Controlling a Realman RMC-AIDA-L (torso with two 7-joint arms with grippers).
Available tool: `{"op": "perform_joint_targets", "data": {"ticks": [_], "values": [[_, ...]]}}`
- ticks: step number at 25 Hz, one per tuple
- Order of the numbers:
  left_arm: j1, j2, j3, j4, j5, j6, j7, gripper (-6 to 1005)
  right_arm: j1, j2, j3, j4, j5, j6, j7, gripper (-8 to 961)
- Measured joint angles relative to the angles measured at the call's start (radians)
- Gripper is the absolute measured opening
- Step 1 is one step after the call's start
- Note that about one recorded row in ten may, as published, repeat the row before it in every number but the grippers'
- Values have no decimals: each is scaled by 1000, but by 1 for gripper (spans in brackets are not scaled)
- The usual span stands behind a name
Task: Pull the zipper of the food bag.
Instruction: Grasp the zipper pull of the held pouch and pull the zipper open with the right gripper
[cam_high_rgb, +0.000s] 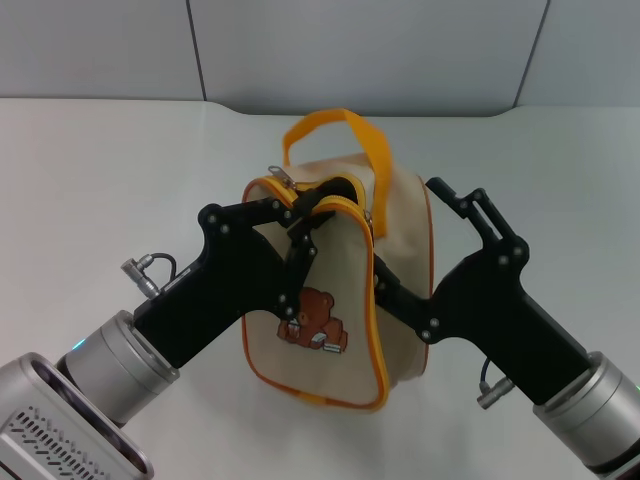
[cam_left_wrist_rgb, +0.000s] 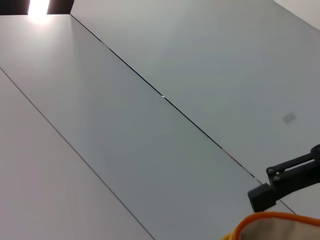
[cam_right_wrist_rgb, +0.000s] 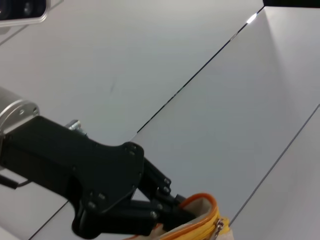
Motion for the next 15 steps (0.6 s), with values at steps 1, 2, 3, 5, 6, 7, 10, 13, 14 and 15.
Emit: {"op": "perform_joint_targets", "data": {"ticks": [1, 2, 3, 5, 6, 7, 10, 13, 14, 15], "values": [[0, 0, 0, 0, 0, 0, 0, 73, 0, 0, 0, 0, 0, 0, 0, 786], [0, 0, 0, 0, 0, 0, 0, 74, 2, 0, 0, 2, 0, -6, 0, 783], [0, 0, 0, 0, 0, 0, 0, 74, 2, 0, 0, 2, 0, -7, 0, 780], [1, 0, 0, 0, 1, -1, 0, 74, 3, 0, 1, 2, 0, -9, -2, 774], [1, 0, 0, 0, 1, -1, 0, 75, 3, 0, 1, 2, 0, -9, -2, 771], [1, 0, 0, 0, 1, -1, 0, 75, 3, 0, 1, 4, 1, -9, -13, 768], [1, 0, 0, 0, 2, -2, 0, 76, 1, 0, 1, 8, 1, -10, -39, 758], [1, 0, 0, 0, 3, -2, 0, 77, -2, 0, 1, 12, 1, -10, -45, 735], [1, 0, 0, 0, 3, -2, 0, 77, -3, 0, 1, 15, 1, -10, -48, 718], [1, 0, 0, 0, 3, -2, 0, 77, -4, 0, 1, 18, 1, -11, -56, 701]]}}
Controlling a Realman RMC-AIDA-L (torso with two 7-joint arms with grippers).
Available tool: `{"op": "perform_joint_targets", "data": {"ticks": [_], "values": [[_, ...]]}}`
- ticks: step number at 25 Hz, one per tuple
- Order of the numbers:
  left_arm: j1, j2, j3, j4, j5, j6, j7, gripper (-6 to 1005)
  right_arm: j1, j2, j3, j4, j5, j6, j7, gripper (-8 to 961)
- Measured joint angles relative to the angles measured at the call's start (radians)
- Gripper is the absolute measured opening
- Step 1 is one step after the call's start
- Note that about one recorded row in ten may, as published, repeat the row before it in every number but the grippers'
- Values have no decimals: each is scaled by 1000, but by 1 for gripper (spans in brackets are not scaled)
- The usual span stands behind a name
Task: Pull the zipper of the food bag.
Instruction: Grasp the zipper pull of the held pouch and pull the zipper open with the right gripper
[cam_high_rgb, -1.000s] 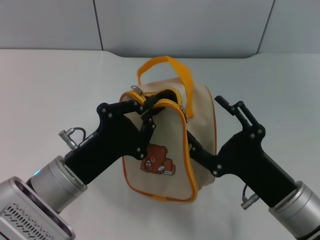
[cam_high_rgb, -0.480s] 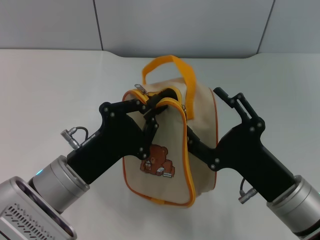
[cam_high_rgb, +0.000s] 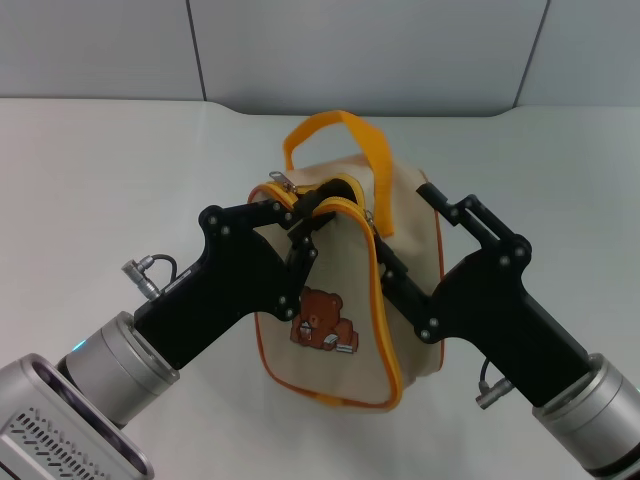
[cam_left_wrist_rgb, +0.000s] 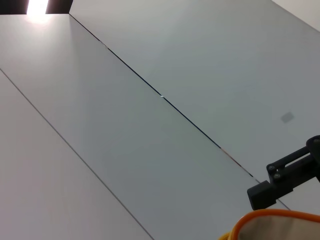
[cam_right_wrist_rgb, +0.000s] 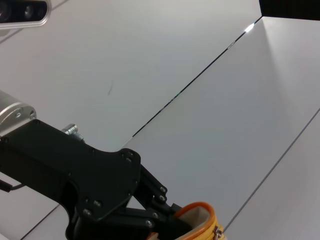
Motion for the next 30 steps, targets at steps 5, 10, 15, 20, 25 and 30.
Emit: {"op": "perform_joint_targets", "data": {"ticks": [5, 10, 15, 20, 25, 30], "values": [[1, 0, 0, 0, 0, 1, 0, 78, -1, 0, -1, 10, 0, 0, -38, 615], [1, 0, 3, 0, 0, 0, 0, 80, -1, 0, 0, 21, 0, 15, -52, 464], [1, 0, 5, 0, 0, 0, 0, 81, 0, 0, 0, 29, 0, 23, -53, 225], [-1, 0, 5, 0, -1, 0, -3, 83, -3, 0, 0, 35, 0, 37, -50, 45], [-3, 0, 1, 0, -1, -1, -7, 84, -78, 0, -17, 45, 0, 57, -48, -2], [-10, 1, -3, 0, -6, -2, -9, 85, -228, 0, -61, 35, -1, 103, -48, -1]]}}
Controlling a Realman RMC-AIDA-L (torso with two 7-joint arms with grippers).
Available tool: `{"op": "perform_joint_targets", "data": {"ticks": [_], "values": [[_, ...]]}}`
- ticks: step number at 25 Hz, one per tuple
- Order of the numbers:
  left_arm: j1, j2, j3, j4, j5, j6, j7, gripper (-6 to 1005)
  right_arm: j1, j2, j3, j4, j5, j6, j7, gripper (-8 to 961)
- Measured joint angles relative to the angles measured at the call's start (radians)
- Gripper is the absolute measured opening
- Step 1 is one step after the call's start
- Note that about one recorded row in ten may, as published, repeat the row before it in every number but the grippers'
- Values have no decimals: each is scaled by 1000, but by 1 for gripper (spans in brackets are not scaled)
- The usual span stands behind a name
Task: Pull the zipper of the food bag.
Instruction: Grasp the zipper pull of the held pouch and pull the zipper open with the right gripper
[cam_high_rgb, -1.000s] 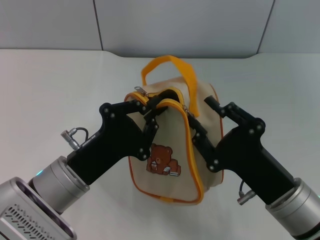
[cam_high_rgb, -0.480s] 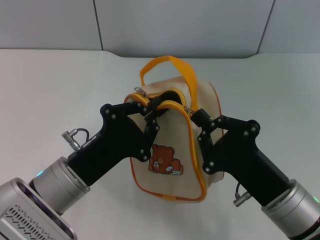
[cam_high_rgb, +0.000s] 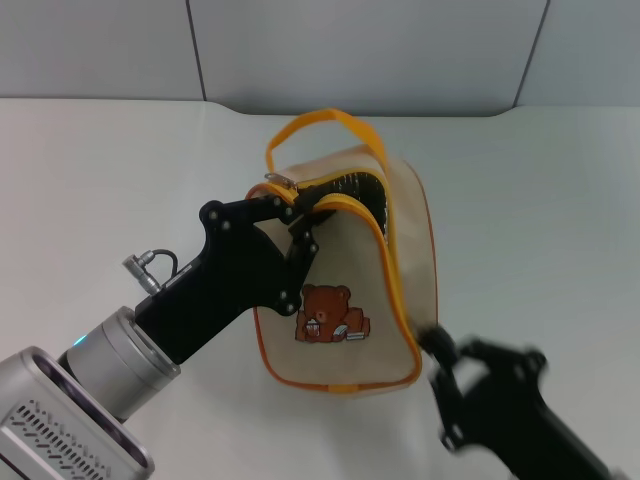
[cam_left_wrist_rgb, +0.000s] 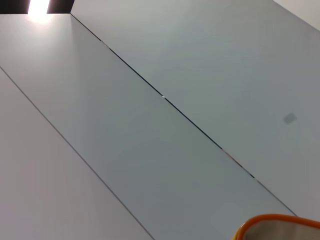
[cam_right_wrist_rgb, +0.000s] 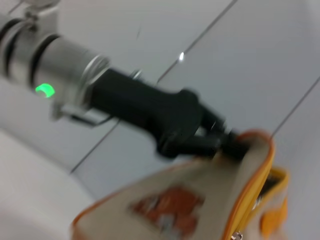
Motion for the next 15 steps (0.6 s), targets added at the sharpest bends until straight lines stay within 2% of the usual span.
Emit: {"op": "perform_joint_targets", "data": {"ticks": [1, 5, 9, 14, 15], "values": [[0, 0, 0, 0, 0, 0, 0, 86, 0, 0, 0, 0, 0, 0, 0, -1], [-7, 0, -2, 0, -1, -5, 0, 87, -79, 0, 0, -21, 7, -2, 2, -2], [-7, -1, -3, 0, 0, -7, -1, 88, -100, 0, 8, -25, 8, -53, 4, 8], [0, -2, -8, -1, -4, -11, -85, 89, -99, -4, 8, -36, 8, -155, 66, 59], [5, -2, -8, -1, -2, -21, -146, 89, -99, -5, 9, -49, 8, -191, 122, 69]]}}
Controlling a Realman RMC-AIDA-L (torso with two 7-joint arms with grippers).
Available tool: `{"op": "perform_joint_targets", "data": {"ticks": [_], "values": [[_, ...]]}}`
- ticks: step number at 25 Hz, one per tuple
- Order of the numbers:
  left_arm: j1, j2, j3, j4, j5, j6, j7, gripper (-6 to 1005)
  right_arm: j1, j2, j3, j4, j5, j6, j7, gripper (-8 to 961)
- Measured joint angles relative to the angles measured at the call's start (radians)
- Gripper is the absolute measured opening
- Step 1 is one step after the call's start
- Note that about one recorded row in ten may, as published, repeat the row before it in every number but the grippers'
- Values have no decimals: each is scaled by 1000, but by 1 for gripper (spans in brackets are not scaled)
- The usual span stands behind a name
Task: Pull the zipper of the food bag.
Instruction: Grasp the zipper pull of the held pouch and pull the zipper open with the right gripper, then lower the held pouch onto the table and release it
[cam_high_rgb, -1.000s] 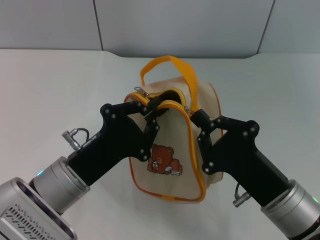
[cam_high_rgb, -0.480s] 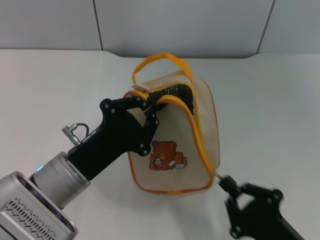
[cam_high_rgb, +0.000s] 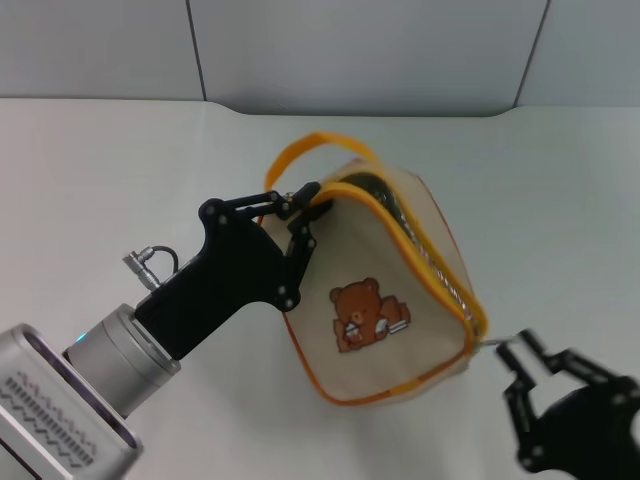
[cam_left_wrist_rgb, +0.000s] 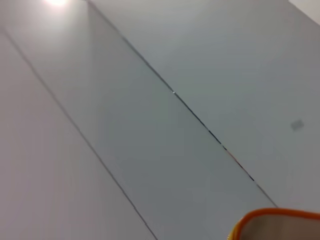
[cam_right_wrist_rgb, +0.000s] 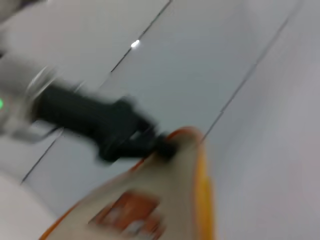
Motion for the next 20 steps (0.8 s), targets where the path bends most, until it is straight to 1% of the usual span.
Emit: {"op": "perform_joint_targets", "data": {"ticks": [4, 5, 6, 7, 8, 10, 11, 13, 14, 15, 16, 17, 18, 19, 20], "values": [[15, 0, 11, -8, 9, -7, -66, 91, 12, -7, -6, -52, 0, -114, 223, 110], [37, 0, 13, -33, 9, -21, -98, 91, 26, -10, -7, -95, -3, -160, 372, 146], [37, 0, 13, -33, 9, -21, -98, 91, 26, -10, -7, -95, -3, -160, 372, 183], [50, -1, 13, -54, 10, -35, -109, 91, 34, -11, -8, -124, -4, -177, 452, 219], [66, 1, 18, -80, 18, -62, -125, 92, 56, -13, -9, -196, -6, -200, 629, 256], [73, 2, 27, -91, 27, -79, -159, 92, 87, -12, -15, -300, -8, -213, 822, 348], [73, 2, 27, -91, 27, -79, -159, 92, 87, -12, -15, -300, -8, -213, 822, 403], [75, 4, 30, -89, 31, -86, -215, 93, 120, -8, -30, -420, -11, -220, 1027, 515], [75, 6, 30, -87, 35, -88, -248, 135, 135, -7, -46, -468, -12, -220, 1105, 537], [72, 19, 29, -82, 57, -88, -324, 177, 165, -9, -94, -564, -13, -224, 1258, 560], [72, 19, 29, -82, 57, -88, -324, 218, 165, -9, -94, -564, -13, -224, 1258, 582], [69, 27, 27, -80, 72, -85, -364, 260, 179, -12, -124, -611, -13, -229, 1326, 605], [62, 41, 25, -78, 93, -81, -411, 302, 198, -19, -168, -681, -14, -243, 1419, 627], [62, 41, 25, -78, 93, -81, -411, 348, 198, -19, -168, -681, -14, -243, 1419, 649], [46, 71, 25, -76, 145, -76, -510, 394, 218, -30, -217, -751, -16, -260, 1505, 672]]}}
